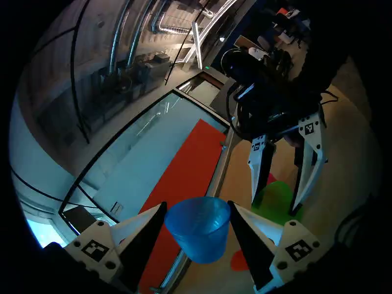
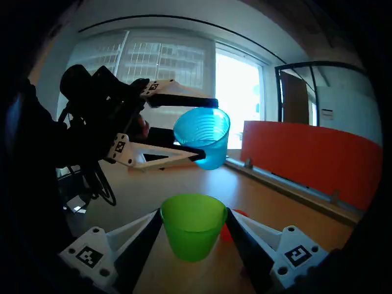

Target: Pour water

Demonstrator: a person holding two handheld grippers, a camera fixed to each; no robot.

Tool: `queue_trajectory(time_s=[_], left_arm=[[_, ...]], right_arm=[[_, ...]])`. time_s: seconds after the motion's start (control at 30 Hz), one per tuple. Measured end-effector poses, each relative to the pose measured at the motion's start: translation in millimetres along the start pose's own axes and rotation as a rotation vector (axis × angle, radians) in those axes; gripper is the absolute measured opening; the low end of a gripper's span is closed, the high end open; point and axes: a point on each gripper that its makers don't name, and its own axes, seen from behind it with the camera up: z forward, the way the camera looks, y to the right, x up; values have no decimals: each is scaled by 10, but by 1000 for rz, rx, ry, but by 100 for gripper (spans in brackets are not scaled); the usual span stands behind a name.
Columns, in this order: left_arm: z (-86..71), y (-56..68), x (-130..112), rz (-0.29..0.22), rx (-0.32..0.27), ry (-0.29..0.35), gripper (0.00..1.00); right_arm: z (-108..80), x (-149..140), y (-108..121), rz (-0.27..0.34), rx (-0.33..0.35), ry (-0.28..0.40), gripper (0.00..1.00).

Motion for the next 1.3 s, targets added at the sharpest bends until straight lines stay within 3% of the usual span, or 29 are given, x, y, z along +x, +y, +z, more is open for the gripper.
queue_trajectory(time_s=[1.3], left_arm=[[8,24,-12,60,6,-4,90]], right_arm=[[15,48,-21,1,3,16,94]])
